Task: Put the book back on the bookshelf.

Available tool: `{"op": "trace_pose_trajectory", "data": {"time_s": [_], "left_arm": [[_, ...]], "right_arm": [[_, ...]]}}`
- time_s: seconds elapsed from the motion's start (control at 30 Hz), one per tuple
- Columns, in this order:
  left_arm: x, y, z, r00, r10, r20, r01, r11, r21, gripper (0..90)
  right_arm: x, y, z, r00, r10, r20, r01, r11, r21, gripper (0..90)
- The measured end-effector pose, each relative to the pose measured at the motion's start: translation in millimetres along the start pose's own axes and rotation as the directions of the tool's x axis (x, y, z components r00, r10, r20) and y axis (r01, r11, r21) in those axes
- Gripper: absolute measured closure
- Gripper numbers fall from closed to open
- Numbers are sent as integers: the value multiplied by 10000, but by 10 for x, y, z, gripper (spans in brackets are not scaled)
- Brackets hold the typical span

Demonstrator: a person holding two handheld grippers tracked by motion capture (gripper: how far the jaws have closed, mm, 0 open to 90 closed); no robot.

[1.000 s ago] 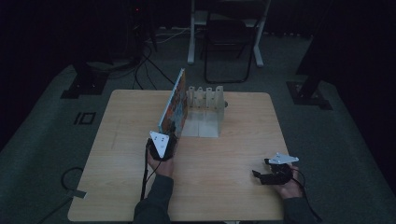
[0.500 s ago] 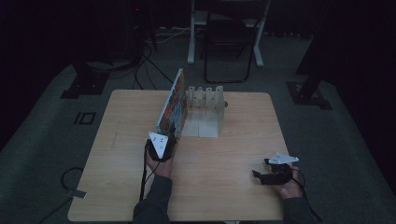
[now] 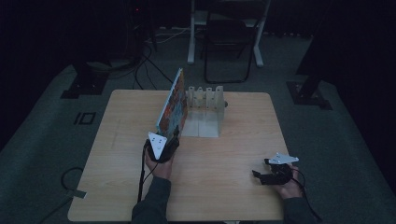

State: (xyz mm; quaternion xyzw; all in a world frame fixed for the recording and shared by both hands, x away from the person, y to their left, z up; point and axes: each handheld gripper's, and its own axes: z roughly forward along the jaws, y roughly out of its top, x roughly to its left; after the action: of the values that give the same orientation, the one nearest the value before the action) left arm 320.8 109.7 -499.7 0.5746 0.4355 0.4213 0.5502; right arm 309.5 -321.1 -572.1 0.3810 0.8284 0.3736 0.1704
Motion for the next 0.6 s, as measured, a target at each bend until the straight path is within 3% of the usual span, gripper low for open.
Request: {"op": "trace_pose_trajectory", "data": {"time_s": [0.6], "left_arm": [[25,-5,-82,9992,-160,367,153,9997,199,345]], "right_arm": [[0,0,0,10000,2,-1,-2,10000,1,195]]}}
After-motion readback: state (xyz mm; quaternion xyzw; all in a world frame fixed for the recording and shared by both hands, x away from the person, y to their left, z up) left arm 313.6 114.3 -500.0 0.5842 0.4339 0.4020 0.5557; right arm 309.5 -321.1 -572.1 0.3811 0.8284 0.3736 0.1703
